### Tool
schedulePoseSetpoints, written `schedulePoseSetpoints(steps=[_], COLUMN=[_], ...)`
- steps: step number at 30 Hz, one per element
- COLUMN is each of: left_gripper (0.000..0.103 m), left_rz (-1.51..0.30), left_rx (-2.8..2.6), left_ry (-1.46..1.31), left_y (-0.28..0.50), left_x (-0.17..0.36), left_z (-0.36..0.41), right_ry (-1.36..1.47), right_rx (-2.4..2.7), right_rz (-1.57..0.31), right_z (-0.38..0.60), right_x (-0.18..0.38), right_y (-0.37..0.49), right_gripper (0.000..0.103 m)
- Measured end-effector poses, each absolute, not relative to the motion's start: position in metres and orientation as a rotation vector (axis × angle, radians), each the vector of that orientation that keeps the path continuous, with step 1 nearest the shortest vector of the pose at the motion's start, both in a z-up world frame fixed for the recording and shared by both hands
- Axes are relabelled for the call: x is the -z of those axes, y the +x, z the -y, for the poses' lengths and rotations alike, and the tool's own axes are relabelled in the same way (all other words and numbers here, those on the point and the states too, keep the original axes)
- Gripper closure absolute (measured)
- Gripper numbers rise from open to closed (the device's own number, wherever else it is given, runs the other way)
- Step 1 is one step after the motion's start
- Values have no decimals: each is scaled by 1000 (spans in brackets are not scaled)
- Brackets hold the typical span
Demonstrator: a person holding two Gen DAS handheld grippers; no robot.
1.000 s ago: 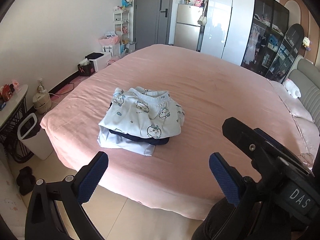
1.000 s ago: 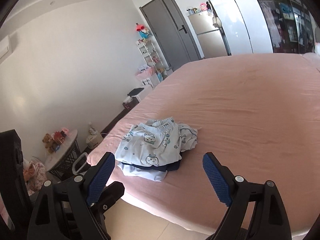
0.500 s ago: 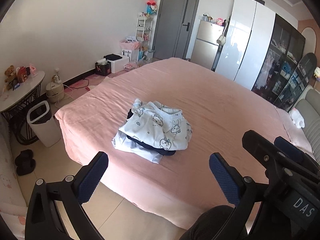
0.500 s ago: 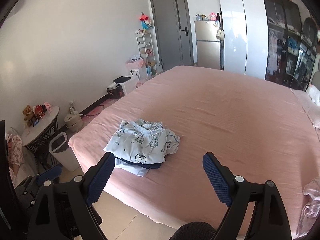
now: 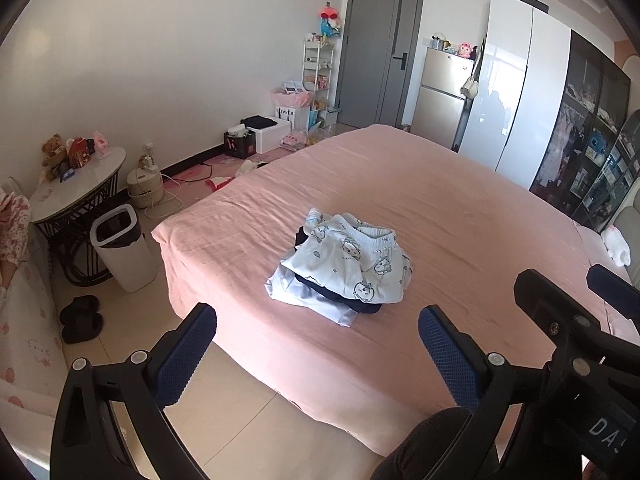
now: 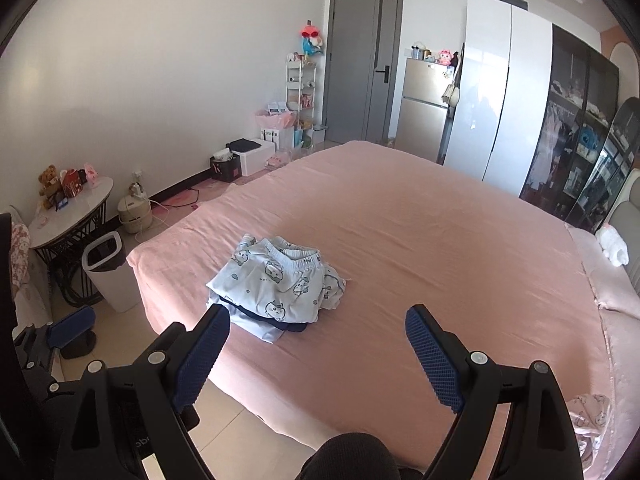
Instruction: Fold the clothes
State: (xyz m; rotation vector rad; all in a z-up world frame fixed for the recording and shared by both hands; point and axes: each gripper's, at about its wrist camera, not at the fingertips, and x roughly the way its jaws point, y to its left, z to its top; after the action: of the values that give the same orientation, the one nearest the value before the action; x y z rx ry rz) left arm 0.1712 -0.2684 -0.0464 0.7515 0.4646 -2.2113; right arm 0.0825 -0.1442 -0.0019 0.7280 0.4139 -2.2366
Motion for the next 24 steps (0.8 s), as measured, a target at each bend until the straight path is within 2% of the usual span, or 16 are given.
schedulePoseSetpoints(steps=[8, 15, 24], left_gripper=[0, 0, 0], left_rz=[-434, -322, -339], left_rx=[2252, 2237, 2263], left_ry=[768, 740, 744], left_y=[171, 176, 175], left_x=[34, 10, 9], left_z=[257, 228, 224], right_ry=[729, 752, 749], right_rx=[2256, 2316, 2334], right_rz=[-406, -400, -406], right_z=[133, 109, 100], right_x=[-9, -29, -36], right_y=[85, 96, 104], right_gripper=[14, 13, 13])
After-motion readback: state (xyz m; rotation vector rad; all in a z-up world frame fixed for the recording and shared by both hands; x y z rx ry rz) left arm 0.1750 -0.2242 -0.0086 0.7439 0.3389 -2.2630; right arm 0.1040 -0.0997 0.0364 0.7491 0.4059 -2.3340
